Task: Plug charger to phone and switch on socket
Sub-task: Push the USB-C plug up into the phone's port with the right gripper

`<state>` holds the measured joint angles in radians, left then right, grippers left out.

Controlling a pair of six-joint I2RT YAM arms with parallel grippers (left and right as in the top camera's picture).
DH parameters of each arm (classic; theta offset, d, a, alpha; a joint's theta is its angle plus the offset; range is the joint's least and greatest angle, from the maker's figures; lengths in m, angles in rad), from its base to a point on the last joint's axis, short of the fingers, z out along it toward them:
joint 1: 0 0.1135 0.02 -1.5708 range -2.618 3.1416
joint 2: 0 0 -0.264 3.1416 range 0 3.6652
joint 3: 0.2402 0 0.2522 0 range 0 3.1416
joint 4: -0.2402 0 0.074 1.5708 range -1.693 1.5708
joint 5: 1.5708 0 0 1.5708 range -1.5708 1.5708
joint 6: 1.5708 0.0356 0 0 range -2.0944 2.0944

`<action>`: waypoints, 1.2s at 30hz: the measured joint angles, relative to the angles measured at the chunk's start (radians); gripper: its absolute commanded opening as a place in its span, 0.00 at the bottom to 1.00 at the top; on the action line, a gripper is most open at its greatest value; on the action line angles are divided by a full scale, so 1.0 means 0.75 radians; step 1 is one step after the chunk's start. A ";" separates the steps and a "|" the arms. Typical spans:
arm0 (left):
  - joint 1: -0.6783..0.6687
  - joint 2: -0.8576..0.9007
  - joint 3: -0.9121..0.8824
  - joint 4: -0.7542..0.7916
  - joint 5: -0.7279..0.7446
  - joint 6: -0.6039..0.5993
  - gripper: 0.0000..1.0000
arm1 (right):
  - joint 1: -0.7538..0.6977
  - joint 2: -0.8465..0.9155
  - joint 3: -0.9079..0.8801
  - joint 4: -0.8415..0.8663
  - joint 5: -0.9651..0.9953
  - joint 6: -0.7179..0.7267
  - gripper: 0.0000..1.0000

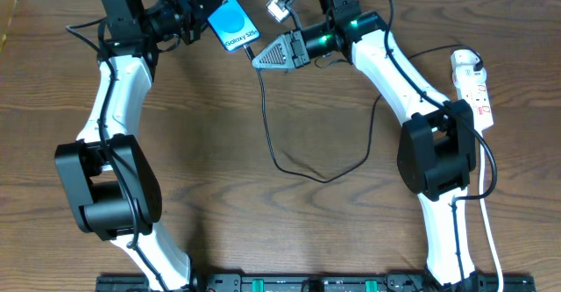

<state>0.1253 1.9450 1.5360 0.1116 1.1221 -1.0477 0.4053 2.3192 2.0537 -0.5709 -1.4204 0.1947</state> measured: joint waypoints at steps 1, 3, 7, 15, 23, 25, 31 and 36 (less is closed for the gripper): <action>0.003 0.000 0.000 0.001 -0.001 0.000 0.07 | 0.002 0.000 0.000 0.010 0.001 0.014 0.01; 0.004 0.000 0.000 0.001 0.000 0.000 0.07 | 0.003 0.000 0.000 0.022 0.000 0.031 0.01; 0.005 0.000 0.000 0.001 0.000 0.002 0.08 | 0.006 0.000 0.000 0.033 -0.001 0.053 0.01; 0.005 0.000 0.000 0.002 0.000 0.037 0.07 | 0.006 0.000 0.000 0.044 -0.004 0.079 0.01; 0.005 0.000 0.000 0.003 0.002 0.081 0.07 | 0.006 0.000 0.000 0.044 -0.007 0.099 0.01; 0.005 0.000 0.000 0.003 0.002 0.086 0.07 | 0.006 0.000 0.000 0.045 -0.007 0.104 0.01; 0.010 0.000 0.000 0.007 0.003 0.106 0.07 | 0.006 0.000 -0.001 0.090 -0.018 0.151 0.01; 0.017 0.000 0.001 0.008 0.005 0.107 0.07 | 0.006 0.000 -0.003 0.148 -0.032 0.212 0.01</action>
<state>0.1383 1.9450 1.5364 0.1177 1.1259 -0.9676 0.4099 2.3192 2.0518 -0.4599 -1.4445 0.3534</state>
